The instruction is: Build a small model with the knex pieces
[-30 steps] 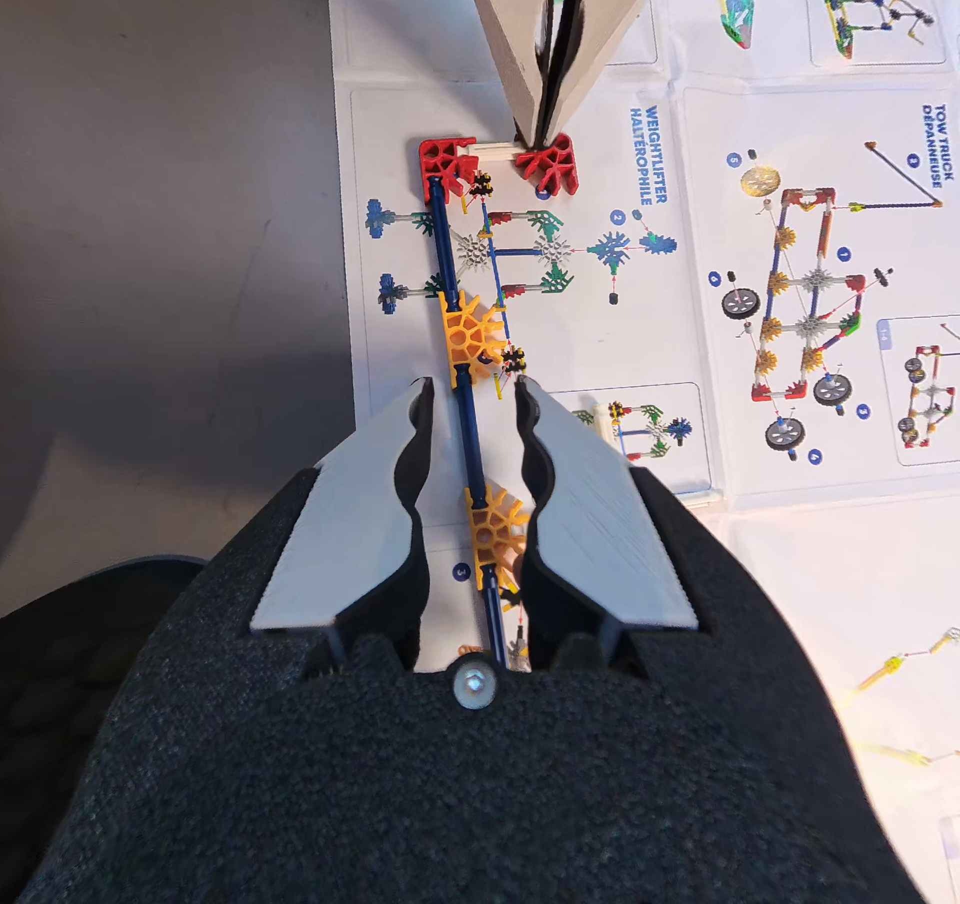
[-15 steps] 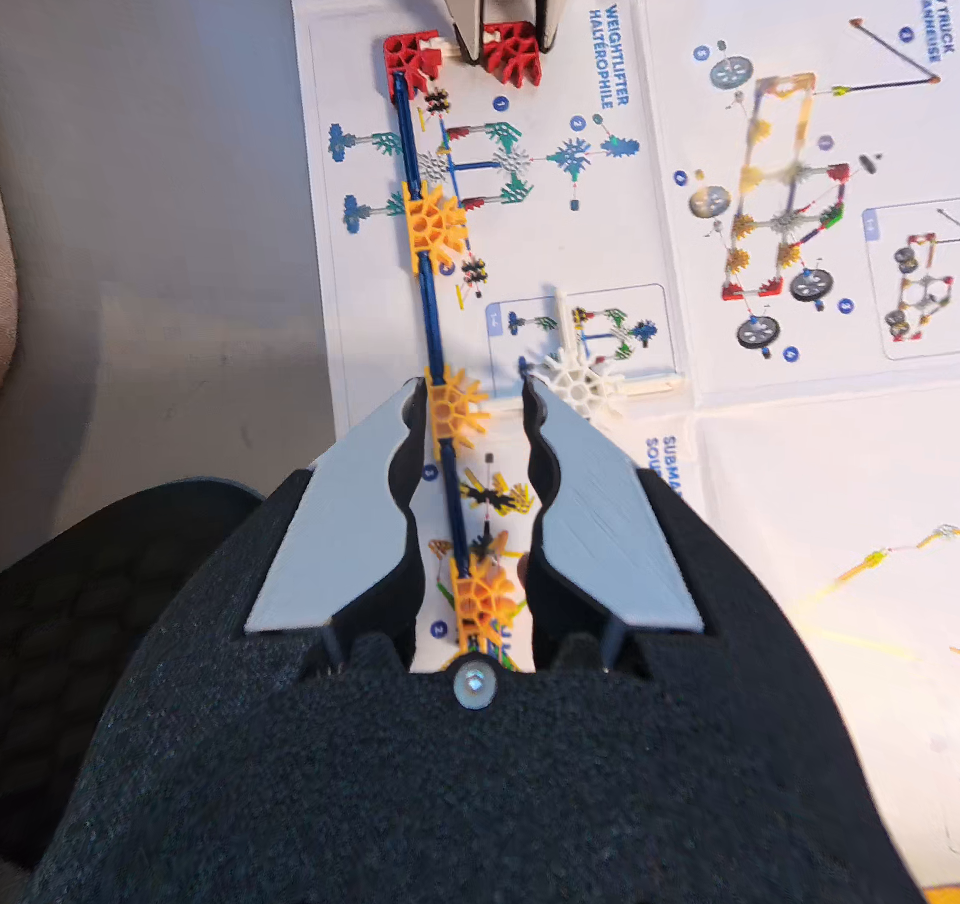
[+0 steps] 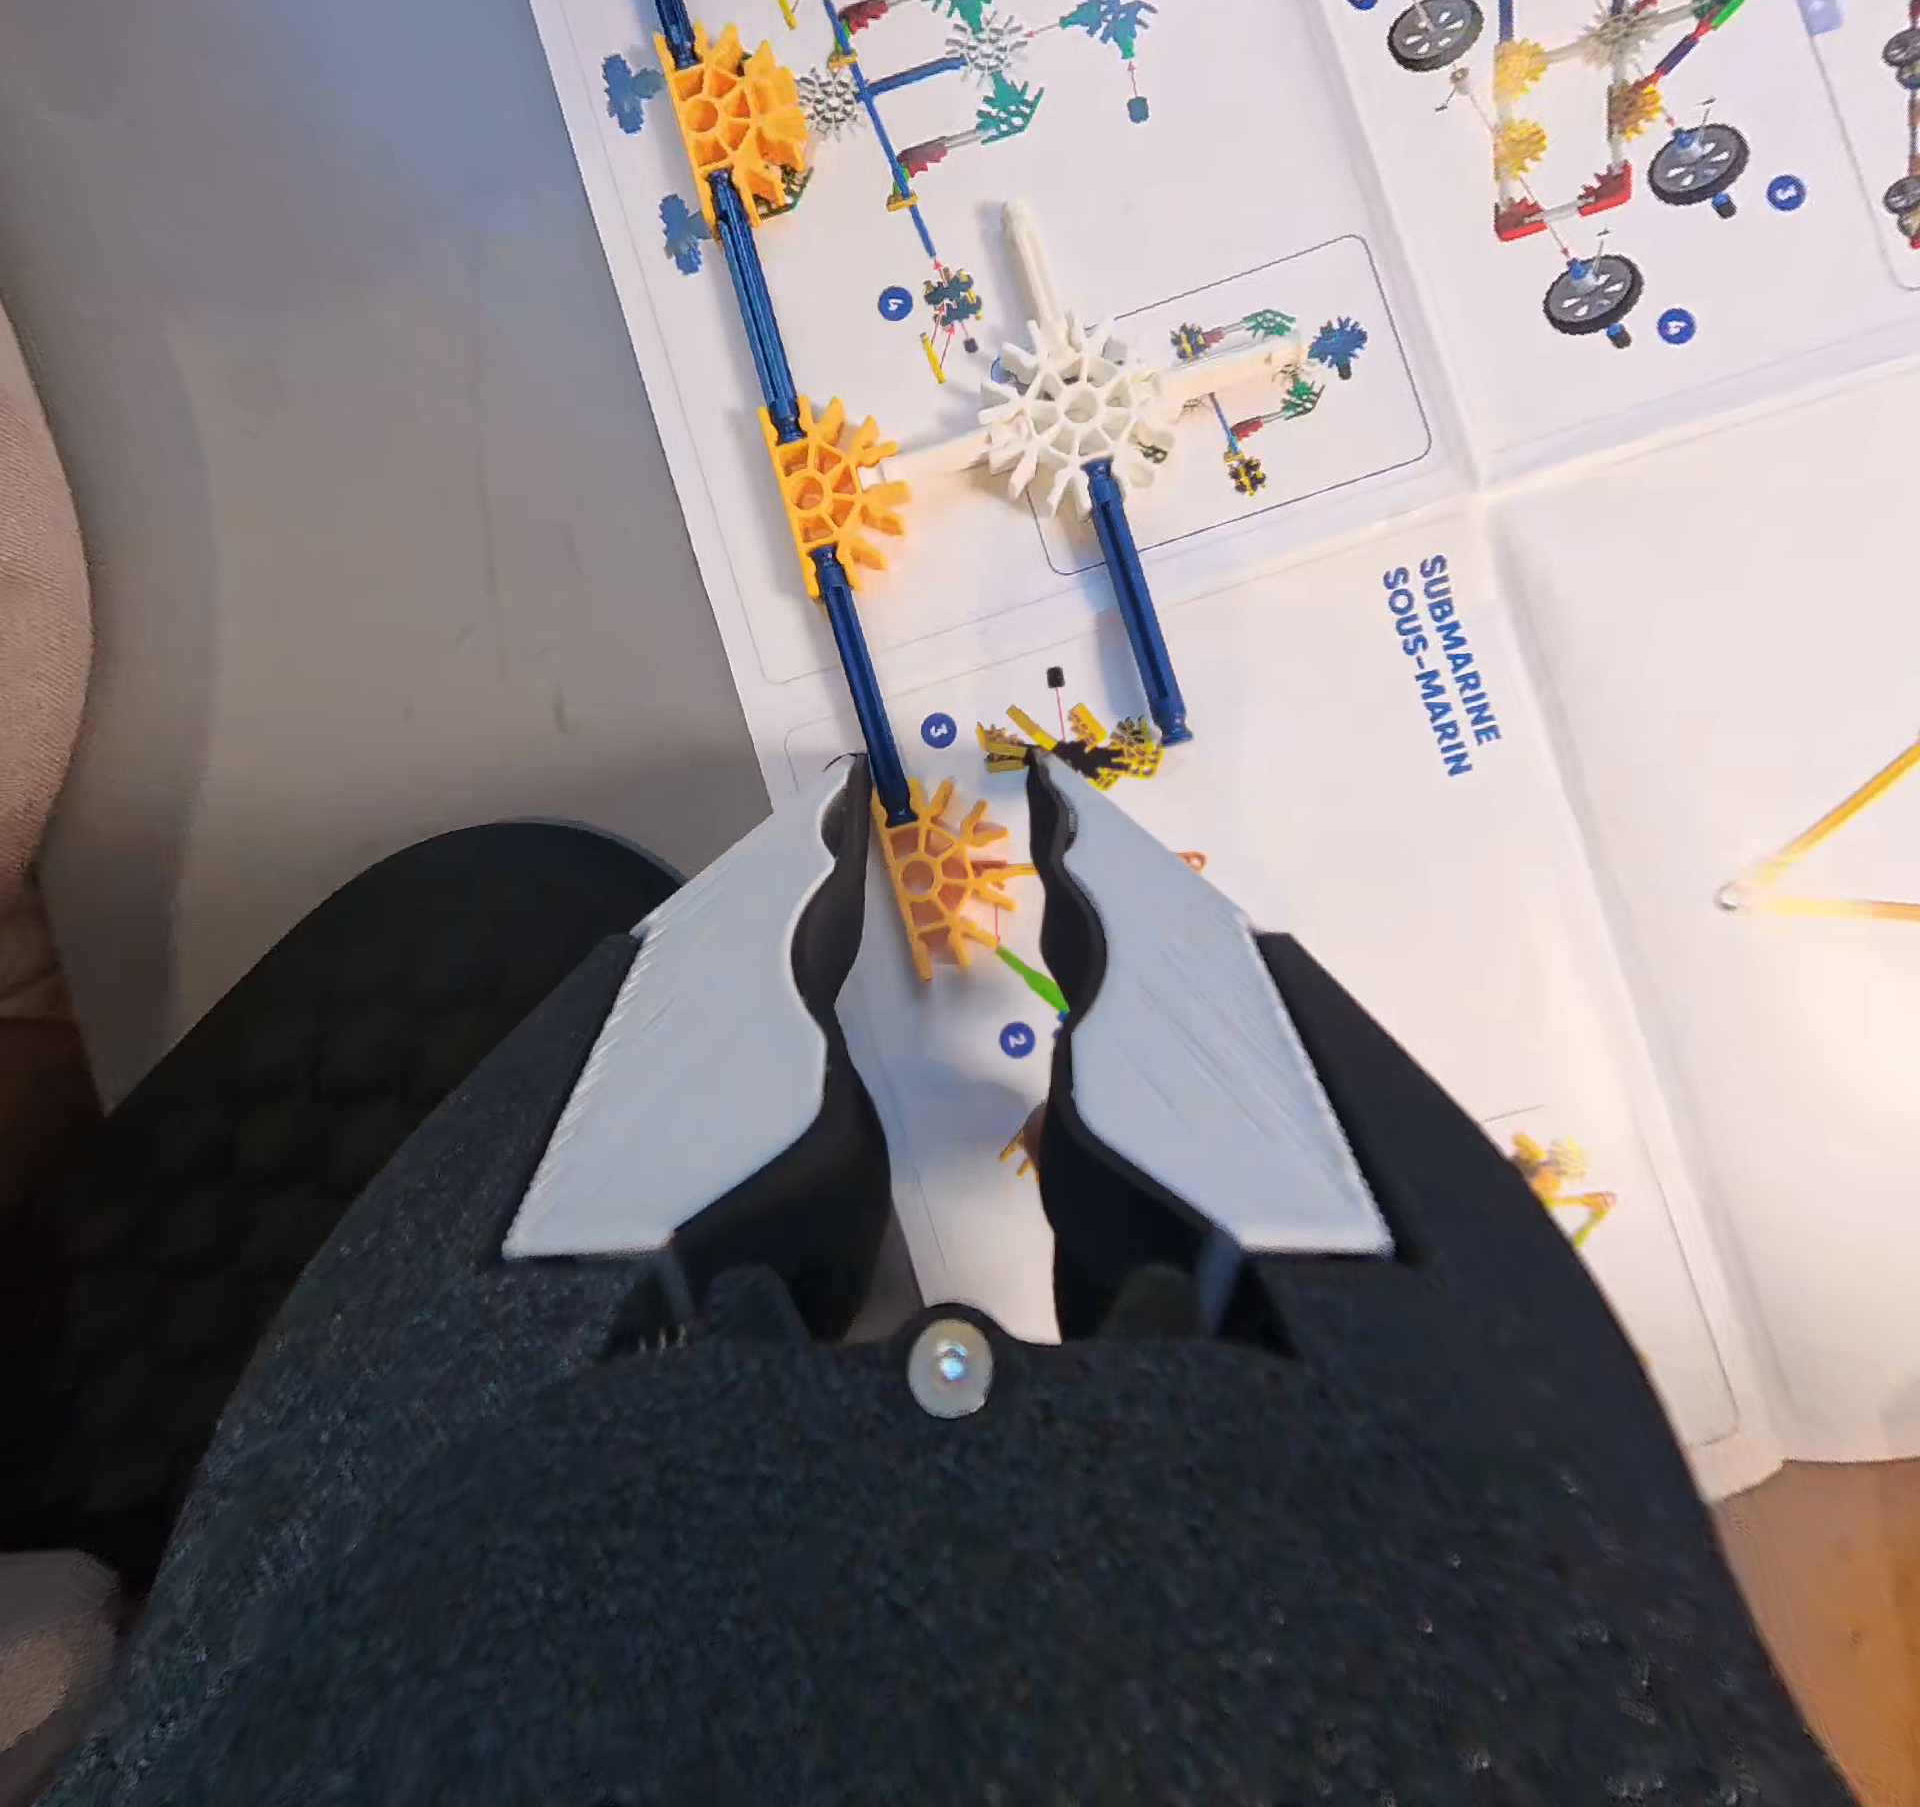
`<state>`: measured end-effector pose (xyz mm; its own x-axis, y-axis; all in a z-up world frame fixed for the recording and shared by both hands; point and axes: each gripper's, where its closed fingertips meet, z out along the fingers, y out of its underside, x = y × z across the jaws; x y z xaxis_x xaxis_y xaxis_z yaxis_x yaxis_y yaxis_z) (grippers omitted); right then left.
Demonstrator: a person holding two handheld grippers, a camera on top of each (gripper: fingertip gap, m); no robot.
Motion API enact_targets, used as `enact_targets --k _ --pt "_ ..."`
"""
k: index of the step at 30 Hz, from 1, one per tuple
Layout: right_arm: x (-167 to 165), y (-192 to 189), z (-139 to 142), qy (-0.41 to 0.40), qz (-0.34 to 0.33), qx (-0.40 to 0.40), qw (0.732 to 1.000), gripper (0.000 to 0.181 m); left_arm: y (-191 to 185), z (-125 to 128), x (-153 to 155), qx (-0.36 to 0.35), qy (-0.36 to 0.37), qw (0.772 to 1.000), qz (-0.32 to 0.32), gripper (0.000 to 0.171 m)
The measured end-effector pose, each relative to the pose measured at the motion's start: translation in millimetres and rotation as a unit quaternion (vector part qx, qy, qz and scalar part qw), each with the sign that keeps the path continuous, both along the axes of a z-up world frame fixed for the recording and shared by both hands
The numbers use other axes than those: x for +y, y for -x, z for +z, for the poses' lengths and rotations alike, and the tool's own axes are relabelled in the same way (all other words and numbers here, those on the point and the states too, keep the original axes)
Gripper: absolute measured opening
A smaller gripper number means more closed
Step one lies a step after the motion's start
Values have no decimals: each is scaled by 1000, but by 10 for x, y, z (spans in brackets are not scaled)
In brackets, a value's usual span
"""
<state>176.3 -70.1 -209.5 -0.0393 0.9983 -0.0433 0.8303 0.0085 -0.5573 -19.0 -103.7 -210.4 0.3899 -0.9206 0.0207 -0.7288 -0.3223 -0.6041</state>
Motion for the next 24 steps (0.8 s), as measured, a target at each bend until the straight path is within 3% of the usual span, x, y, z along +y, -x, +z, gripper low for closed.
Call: enact_targets --k 8,11,13,17,21,24 --pt "17 15 -2 4 -6 2 1000 15 17 11 55 -27 -18 999 23 23" --pt "34 73 78 -11 -8 15 1000 22 48 29 70 -40 -21 998 32 23" --pt "65 252 333 -34 -5 69 997 39 49 86 90 -62 -28 997 38 22" --pt "351 739 902 -99 -31 178 979 35 61 257 241 -128 -51 988 76 24" --pt "878 1159 955 -119 -91 216 965 29 238 370 563 -159 -107 966 174 24" --pt "1035 1458 747 -86 -83 209 971 16 401 437 717 -152 -147 950 232 22"
